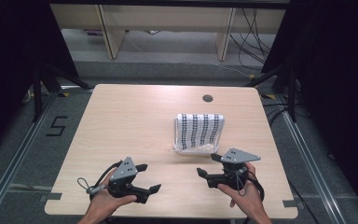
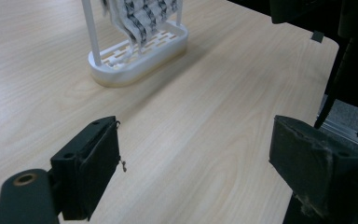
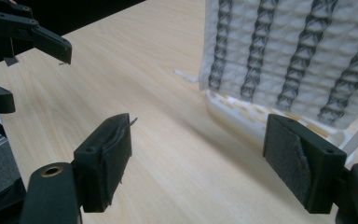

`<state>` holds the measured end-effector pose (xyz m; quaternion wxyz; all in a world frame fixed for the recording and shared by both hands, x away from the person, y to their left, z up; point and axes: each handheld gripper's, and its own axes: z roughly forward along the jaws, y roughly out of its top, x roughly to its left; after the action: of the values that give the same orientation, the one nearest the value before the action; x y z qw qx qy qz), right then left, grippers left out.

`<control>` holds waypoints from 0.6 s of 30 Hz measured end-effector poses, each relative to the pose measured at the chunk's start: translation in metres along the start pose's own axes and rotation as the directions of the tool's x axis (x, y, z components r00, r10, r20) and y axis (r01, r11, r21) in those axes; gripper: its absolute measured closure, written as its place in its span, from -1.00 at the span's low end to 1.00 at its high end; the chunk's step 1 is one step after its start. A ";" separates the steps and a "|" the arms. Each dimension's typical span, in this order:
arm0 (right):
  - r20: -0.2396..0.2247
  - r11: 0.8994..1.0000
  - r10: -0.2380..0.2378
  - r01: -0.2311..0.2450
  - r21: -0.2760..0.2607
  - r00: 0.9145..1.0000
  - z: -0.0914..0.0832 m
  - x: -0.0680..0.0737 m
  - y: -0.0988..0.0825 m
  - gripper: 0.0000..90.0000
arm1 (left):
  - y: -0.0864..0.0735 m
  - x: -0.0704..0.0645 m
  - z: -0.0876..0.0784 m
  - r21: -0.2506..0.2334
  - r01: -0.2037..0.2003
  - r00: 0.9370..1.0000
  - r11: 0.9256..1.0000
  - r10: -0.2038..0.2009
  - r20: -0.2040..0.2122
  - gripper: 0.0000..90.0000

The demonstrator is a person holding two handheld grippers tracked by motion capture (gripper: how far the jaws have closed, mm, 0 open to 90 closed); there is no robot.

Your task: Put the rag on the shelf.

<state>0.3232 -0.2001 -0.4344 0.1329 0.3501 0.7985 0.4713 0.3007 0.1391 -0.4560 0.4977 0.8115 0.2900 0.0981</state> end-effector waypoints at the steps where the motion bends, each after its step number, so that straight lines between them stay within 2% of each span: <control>1: -0.001 1.000 0.018 -0.018 0.000 1.000 0.000 0.002 -0.002 -0.47 | -0.003 0.000 -0.001 0.000 -0.001 1.000 1.000 0.001 0.010 -0.66; 2: -0.021 1.000 0.006 -0.006 0.009 1.000 0.000 0.001 -0.004 -0.48 | -0.005 -0.001 -0.002 0.000 0.000 1.000 1.000 0.000 0.018 -0.66; 3: -0.010 0.999 0.029 -0.029 0.016 1.000 -0.001 0.004 -0.006 -0.49 | -0.008 -0.001 -0.003 0.008 -0.006 1.000 1.000 0.006 0.020 -0.66; 4: -0.008 1.000 0.006 -0.006 0.015 1.000 0.000 0.002 -0.008 -0.50 | -0.010 -0.002 -0.003 0.004 -0.005 1.000 1.000 0.005 0.021 -0.66; 5: -0.011 1.000 0.014 -0.014 0.022 1.000 0.000 0.004 -0.009 -0.51 | -0.013 -0.002 -0.004 0.006 -0.016 1.000 1.000 0.016 0.025 -0.66; 6: -0.017 1.000 0.002 -0.001 0.026 1.000 -0.001 0.004 -0.011 -0.52 | -0.016 -0.003 -0.005 0.016 -0.020 1.000 1.000 0.019 0.019 -0.66; 7: -0.012 0.999 0.024 -0.024 0.036 1.000 -0.002 0.006 -0.013 -0.52 | -0.019 -0.004 -0.006 0.019 -0.022 1.000 1.000 0.022 0.019 -0.66; 8: -0.014 1.000 -0.004 0.004 0.030 1.000 -0.001 0.005 -0.015 -0.53 | -0.021 -0.005 -0.006 0.025 -0.026 1.000 0.999 0.025 0.016 -0.66; 9: -0.010 1.000 -0.010 0.011 0.027 1.000 -0.001 0.006 -0.018 -0.53 | -0.024 -0.005 -0.006 0.016 -0.023 1.000 1.000 0.023 0.019 -0.66; 10: -0.018 0.999 0.026 -0.025 0.048 1.000 -0.003 0.008 -0.020 -0.53 | -0.026 -0.005 -0.007 0.037 -0.040 0.999 0.999 0.039 0.021 -0.66; 11: -0.014 0.998 0.025 -0.024 0.052 1.000 -0.003 0.009 -0.023 -0.53 | -0.029 -0.007 -0.008 0.055 -0.037 0.999 0.998 0.037 0.014 -0.66; 12: -0.004 0.999 -0.002 0.002 0.051 1.000 -0.003 0.008 -0.026 -0.53 | -0.031 -0.008 -0.006 0.046 -0.040 0.999 0.998 0.038 0.029 -0.66; 14: -0.002 0.998 -0.029 0.029 0.060 1.000 -0.002 0.007 -0.033 -0.54 | -0.036 -0.009 -0.007 0.053 -0.047 0.999 0.997 0.046 0.027 -0.66; 16: -0.007 0.997 -0.005 0.006 0.081 1.000 -0.003 0.009 -0.038 -0.54 | -0.041 -0.010 -0.006 0.066 -0.050 0.998 0.997 0.049 0.027 -0.66; 17: -0.014 0.996 -0.016 0.018 0.089 1.000 -0.003 0.007 -0.041 -0.54 | -0.044 -0.011 -0.006 0.076 -0.042 0.999 0.996 0.041 0.019 -0.66; 18: -0.010 0.995 -0.005 0.006 0.095 1.000 -0.003 0.008 -0.043 -0.55 | -0.047 -0.011 -0.005 0.074 -0.039 0.999 0.997 0.037 0.020 -0.66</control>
<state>0.2969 -0.2104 -0.4685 0.1137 0.3514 0.8217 0.4341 0.2723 0.1529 -0.4923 0.4680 0.8356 0.2734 0.0891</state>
